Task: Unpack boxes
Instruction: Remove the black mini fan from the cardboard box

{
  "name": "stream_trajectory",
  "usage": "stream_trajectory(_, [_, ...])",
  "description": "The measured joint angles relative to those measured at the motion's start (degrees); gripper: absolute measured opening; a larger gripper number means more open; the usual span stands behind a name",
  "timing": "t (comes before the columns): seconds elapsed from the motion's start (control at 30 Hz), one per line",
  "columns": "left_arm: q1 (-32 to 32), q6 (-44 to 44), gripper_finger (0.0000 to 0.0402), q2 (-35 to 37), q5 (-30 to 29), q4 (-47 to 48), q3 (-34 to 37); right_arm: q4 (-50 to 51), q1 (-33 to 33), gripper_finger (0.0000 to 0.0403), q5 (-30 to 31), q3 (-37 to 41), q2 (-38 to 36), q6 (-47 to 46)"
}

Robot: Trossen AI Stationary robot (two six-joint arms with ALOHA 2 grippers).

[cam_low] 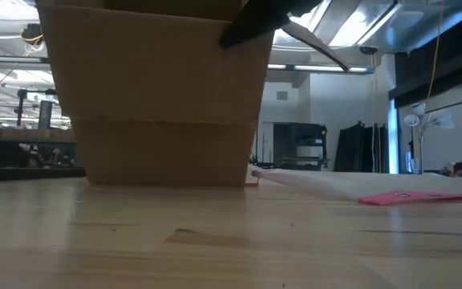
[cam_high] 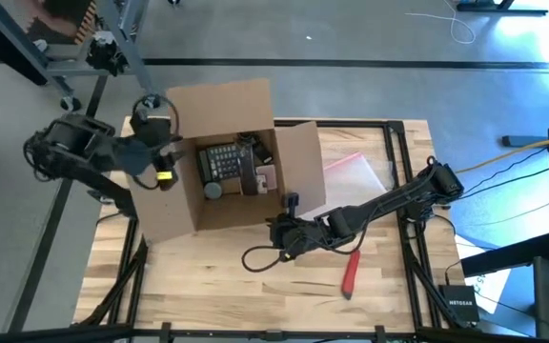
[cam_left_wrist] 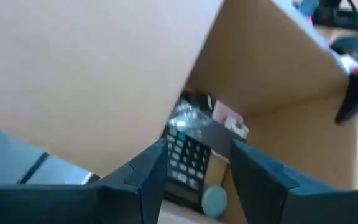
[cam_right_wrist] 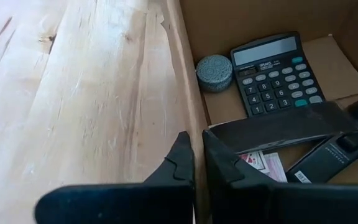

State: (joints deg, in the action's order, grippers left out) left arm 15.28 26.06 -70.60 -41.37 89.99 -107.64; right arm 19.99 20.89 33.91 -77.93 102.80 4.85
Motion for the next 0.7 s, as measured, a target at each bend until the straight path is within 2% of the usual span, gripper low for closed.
stream_trajectory(0.13, [-3.2, -4.8, 0.0151, 0.1, 5.0, 0.0, 0.9, 0.0, -0.3, 0.0007, -0.2, 0.0, 0.0, 0.0])
stream_trajectory(0.33, [-6.7, -11.6, 0.0141, 1.8, 6.7, 0.0, 0.3, 0.0, -0.4, 0.0008, -0.4, 0.0, 0.1, 0.0])
stream_trajectory(0.5, [-9.1, -9.5, 0.0141, 6.2, 10.4, 0.0, 0.8, 0.0, -0.4, 0.0008, -0.4, 0.0, 0.1, -0.1])
stream_trajectory(0.7, [-11.0, -6.5, 0.0141, 11.7, 10.7, 0.1, 7.0, 0.0, -0.4, 0.0008, -0.4, 0.0, 0.1, -0.1])
